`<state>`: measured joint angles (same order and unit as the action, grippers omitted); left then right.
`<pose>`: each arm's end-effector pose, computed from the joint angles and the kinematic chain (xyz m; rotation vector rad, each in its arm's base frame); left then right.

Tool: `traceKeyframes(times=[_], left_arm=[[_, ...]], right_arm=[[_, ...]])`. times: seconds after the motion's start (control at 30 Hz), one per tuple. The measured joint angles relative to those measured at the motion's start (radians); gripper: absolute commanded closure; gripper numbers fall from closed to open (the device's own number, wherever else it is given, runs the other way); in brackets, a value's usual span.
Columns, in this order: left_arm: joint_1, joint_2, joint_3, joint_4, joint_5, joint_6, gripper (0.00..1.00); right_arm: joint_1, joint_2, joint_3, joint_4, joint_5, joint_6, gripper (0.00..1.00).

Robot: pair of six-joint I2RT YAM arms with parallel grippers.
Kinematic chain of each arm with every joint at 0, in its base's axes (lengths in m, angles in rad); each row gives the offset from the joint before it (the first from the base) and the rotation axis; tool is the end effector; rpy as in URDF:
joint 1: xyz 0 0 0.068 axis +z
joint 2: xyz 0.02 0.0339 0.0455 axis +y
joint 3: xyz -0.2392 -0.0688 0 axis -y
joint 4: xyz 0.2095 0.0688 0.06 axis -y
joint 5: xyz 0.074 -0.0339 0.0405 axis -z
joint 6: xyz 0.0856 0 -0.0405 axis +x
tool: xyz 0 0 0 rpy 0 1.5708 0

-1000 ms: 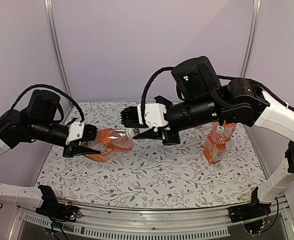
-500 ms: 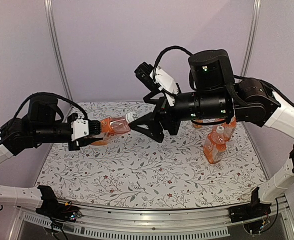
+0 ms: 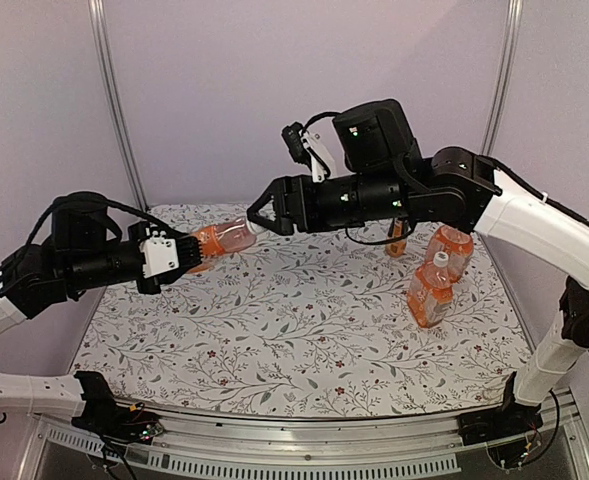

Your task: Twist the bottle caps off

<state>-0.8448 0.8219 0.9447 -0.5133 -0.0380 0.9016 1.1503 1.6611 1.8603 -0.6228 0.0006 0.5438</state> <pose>0.1387 -0.1513 0.3132 1.4873 1.2792 0.0746 0.1554 0.3474 0.3864 -0.6464 2.0671 1.0481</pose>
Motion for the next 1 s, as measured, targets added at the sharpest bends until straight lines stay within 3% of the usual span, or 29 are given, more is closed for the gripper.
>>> traceKeyframes(times=[0.1, 0.37, 0.63, 0.83, 0.97, 1.0], left_arm=[[0.000, -0.003, 0.000, 0.001, -0.002, 0.005, 0.68], [-0.003, -0.003, -0.008, 0.004, -0.006, 0.008, 0.68], [-0.003, -0.008, -0.008, -0.023, 0.015, -0.004, 0.70], [-0.006, -0.003, 0.082, -0.272, 0.278, -0.074, 0.70], [-0.009, 0.006, 0.101, -0.345, 0.430, -0.118, 0.72], [-0.009, 0.006, 0.102, -0.354, 0.444, -0.121, 0.72]], right_arm=[[0.000, 0.017, 0.000, 0.000, -0.047, 0.027, 0.45], [-0.004, 0.023, -0.003, 0.002, -0.116, 0.066, 1.00], [0.000, 0.023, -0.012, -0.002, -0.170, -0.058, 1.00], [0.138, -0.054, -0.097, -0.049, -0.057, -0.597, 1.00], [0.211, -0.091, -0.128, -0.051, -0.008, -0.940, 1.00], [0.219, -0.091, -0.128, -0.051, -0.005, -1.003, 0.95]])
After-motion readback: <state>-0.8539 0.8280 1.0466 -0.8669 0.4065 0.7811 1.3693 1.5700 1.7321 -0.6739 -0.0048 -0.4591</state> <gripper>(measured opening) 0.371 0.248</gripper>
